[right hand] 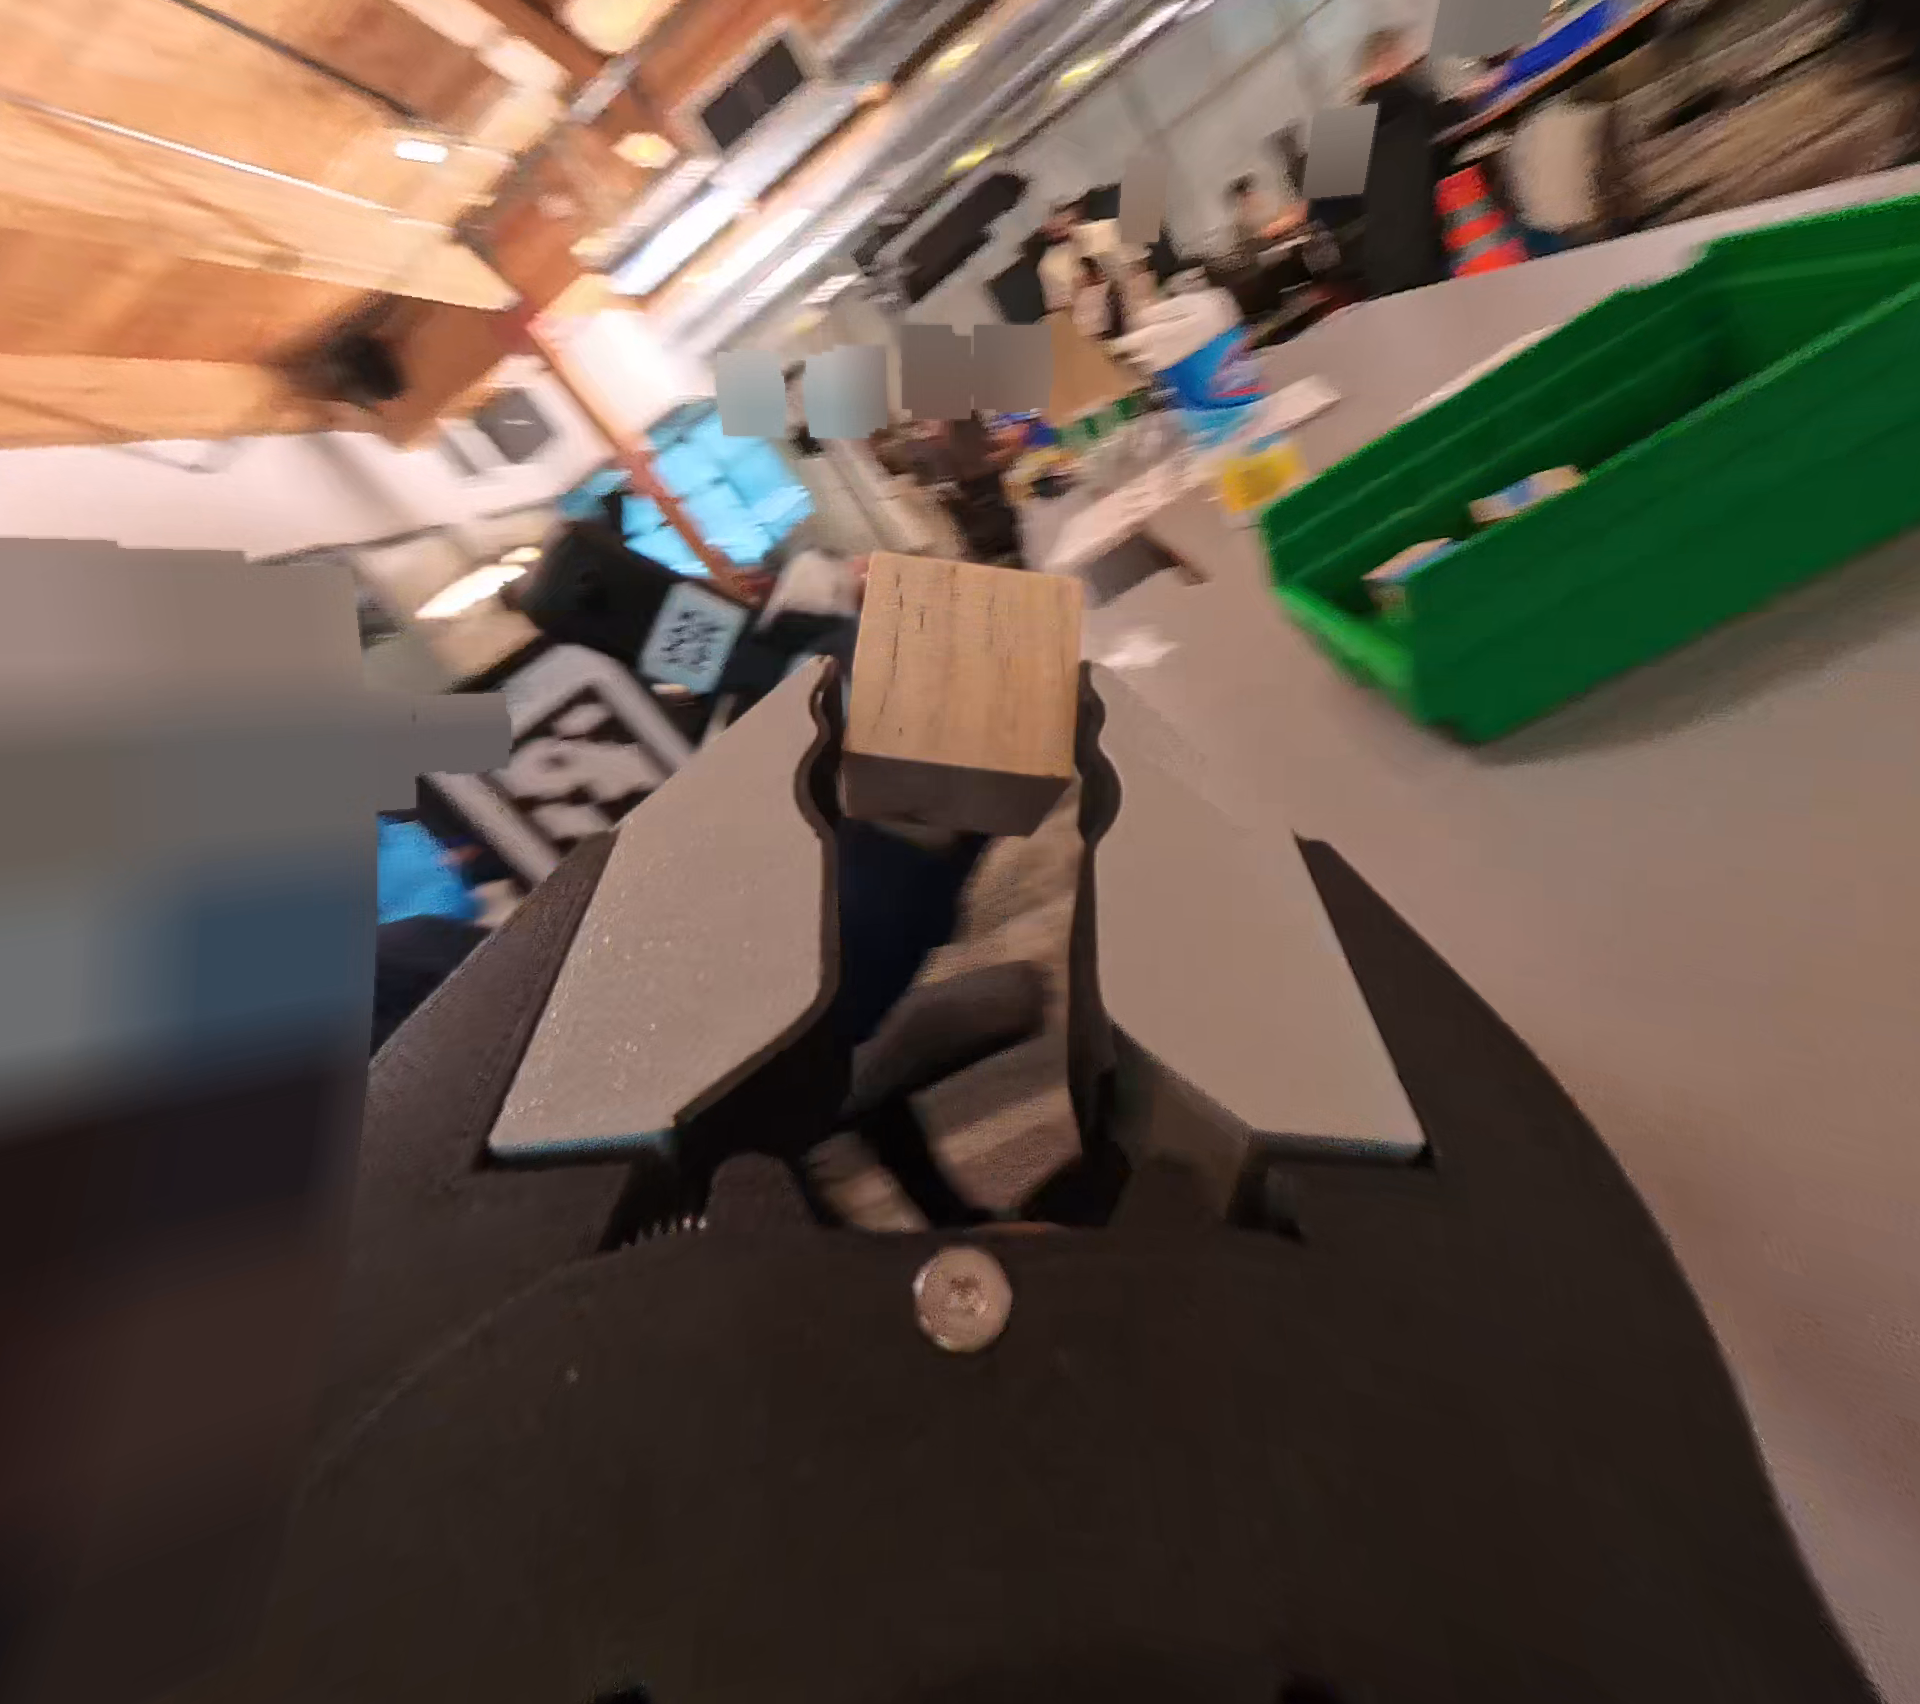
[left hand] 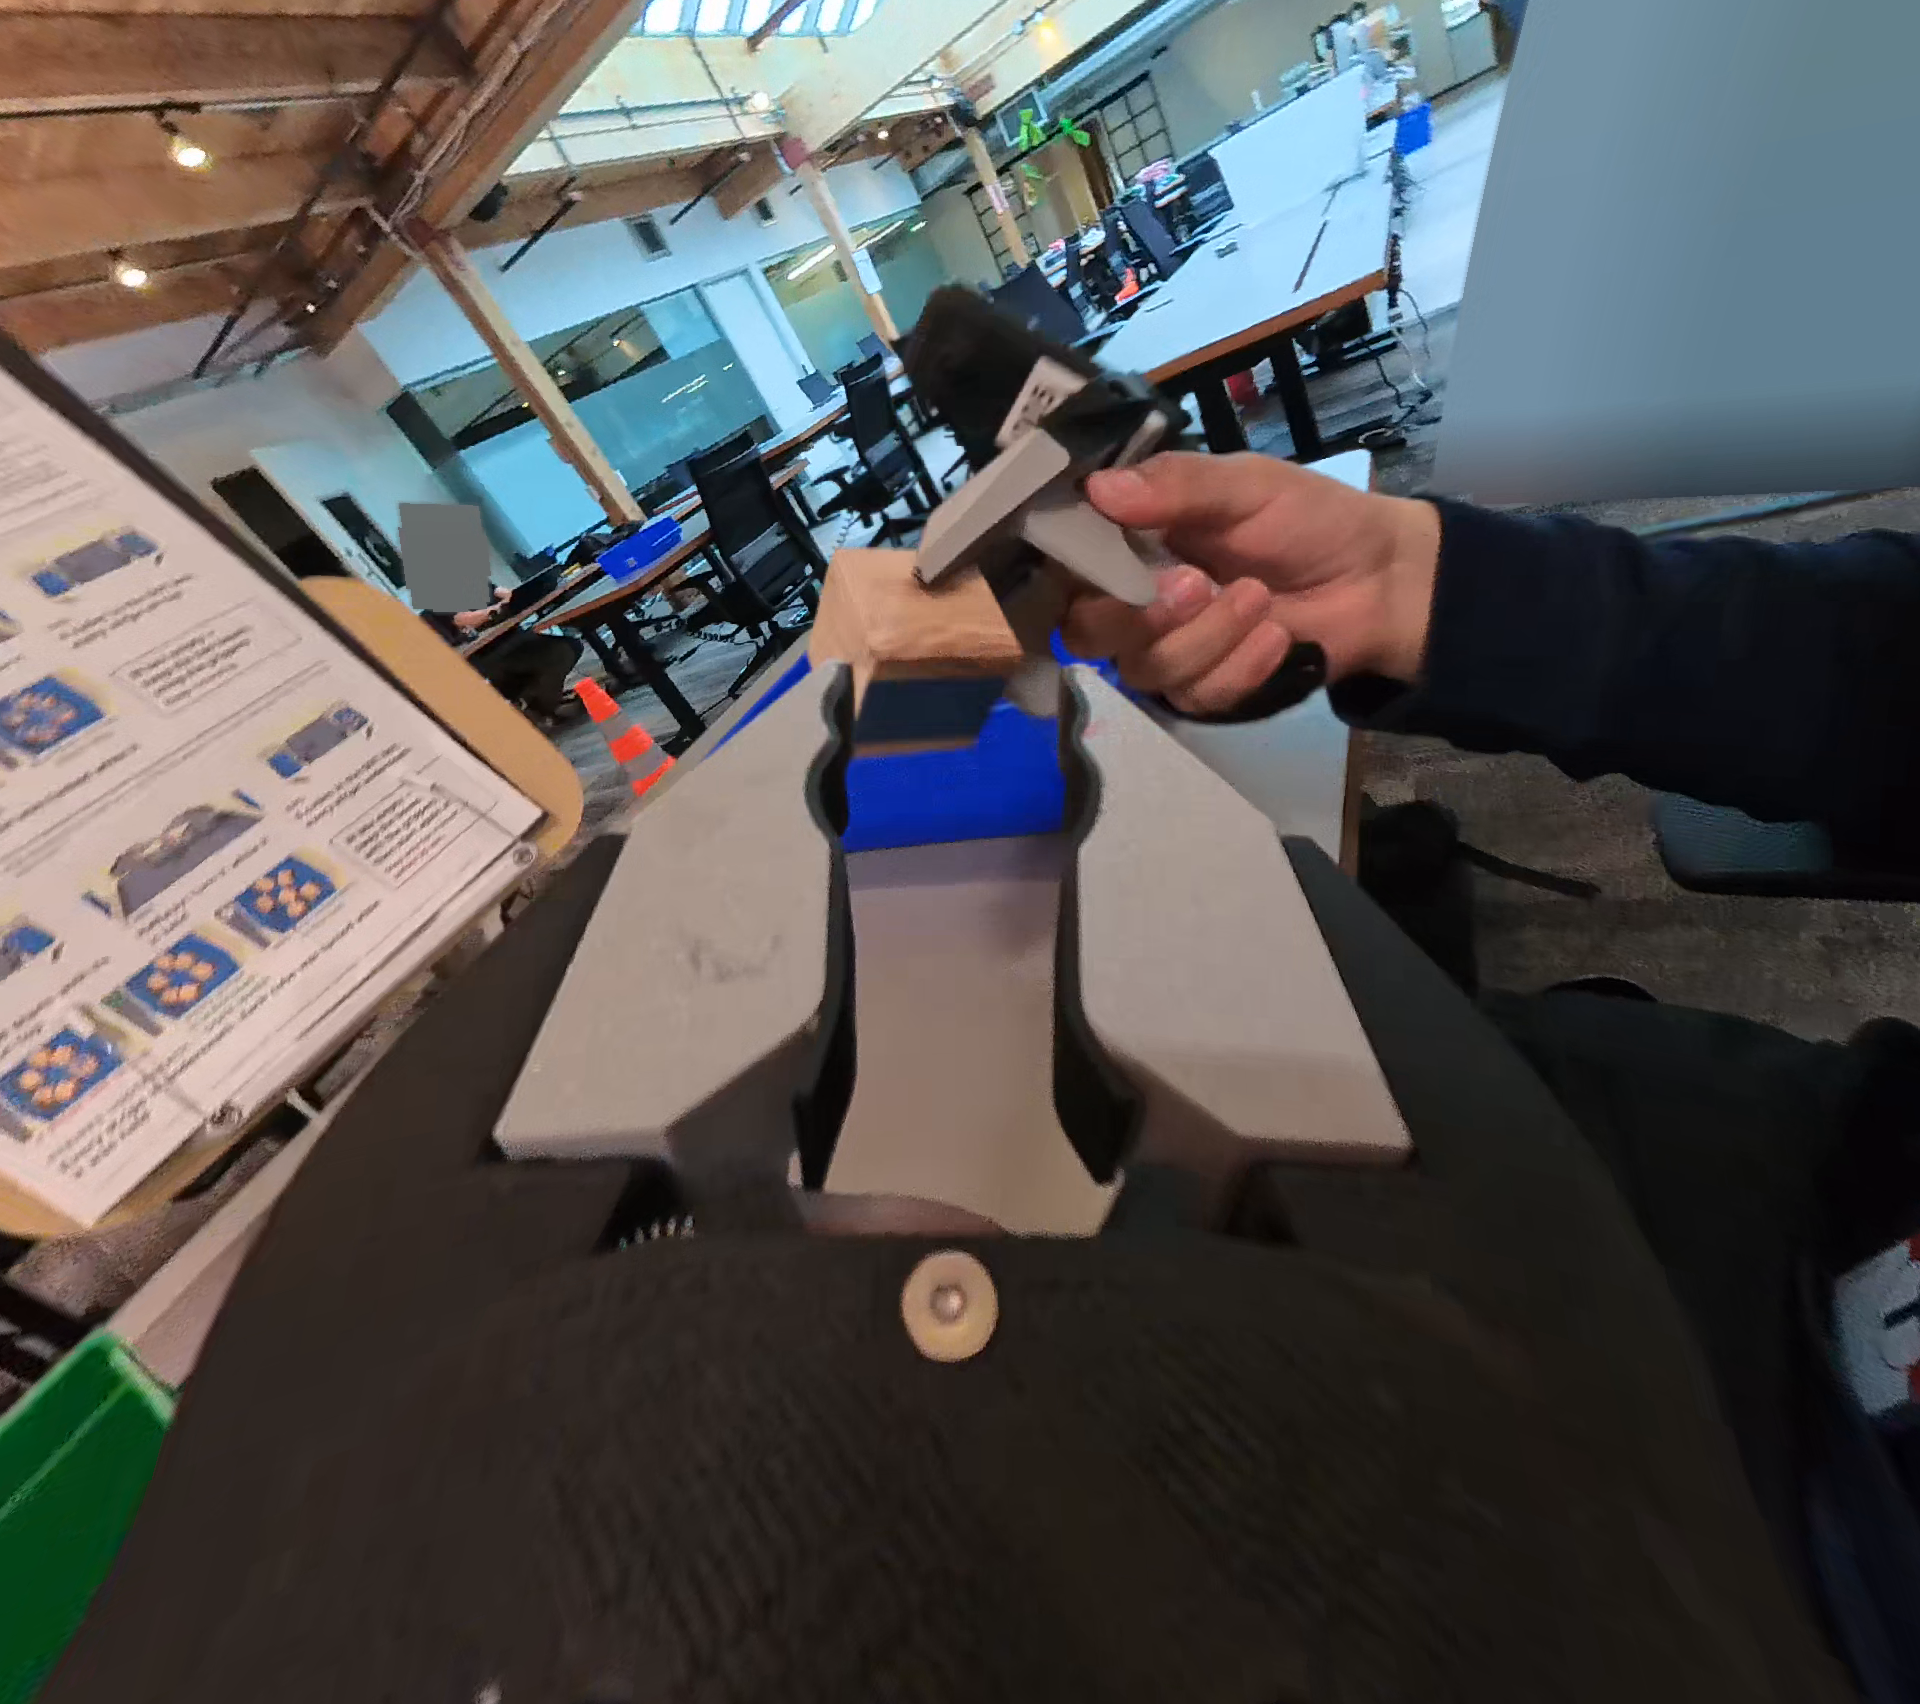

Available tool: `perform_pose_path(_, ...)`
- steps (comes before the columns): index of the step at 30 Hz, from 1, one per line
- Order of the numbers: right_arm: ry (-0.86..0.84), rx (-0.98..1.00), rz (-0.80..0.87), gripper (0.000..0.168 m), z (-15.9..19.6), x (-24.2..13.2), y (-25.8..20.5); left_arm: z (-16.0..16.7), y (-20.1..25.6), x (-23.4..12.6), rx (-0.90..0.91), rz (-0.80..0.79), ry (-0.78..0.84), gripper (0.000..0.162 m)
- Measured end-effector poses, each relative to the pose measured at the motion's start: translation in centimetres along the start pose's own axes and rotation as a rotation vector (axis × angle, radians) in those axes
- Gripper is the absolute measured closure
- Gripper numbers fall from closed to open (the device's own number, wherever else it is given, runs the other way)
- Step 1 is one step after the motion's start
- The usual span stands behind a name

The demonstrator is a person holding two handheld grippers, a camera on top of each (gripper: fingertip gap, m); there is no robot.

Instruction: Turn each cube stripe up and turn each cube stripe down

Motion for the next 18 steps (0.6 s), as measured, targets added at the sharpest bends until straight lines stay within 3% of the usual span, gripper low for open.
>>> perform_pose_path(3, 0.119, -0.198, 0.363, 0.126, -3.3, -4.1, 3.5, 1.7, -0.6, -1.3, -0.014, -0.054, -0.035, 0.124)
perform_pose_path(7, 0.265, -0.396, 0.868, 0.127, -8.6, -13.0, 7.8, 3.1, -2.4, -3.5, 0.052, -0.181, -0.092, 0.123)
perform_pose_path(9, 0.271, -0.403, 1.062, 0.126, -10.7, -16.8, 10.9, 2.7, -3.5, -4.2, 0.034, -0.234, -0.058, 0.135)
perform_pose_path(10, 0.263, -0.38, 1.128, 0.126, -11.6, -18.2, 12.6, 2.6, -3.9, -4.3, 0.0, -0.241, -0.042, 0.15)
perform_pose_path(14, 0.177, -0.229, 1.299, 0.126, -13.3, -21.3, 20.2, 5.3, -5.9, -4.0, -0.237, -0.276, -0.189, 0.162)
perform_pose_path(18, 0.076, -0.141, 1.413, 0.126, -13.7, -21.8, 26.2, 8.9, -7.0, -4.7, -0.334, -0.361, -0.369, 0.143)
Point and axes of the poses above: each gripper's, where its closed fingertips meet, x out along the fingers, z out of its underside, y = z × x across the jaws, the point moved 2 cm from there along -x, back along the fingers, and after that the axes turned 14 degrees about x, right-handed, at the moved point
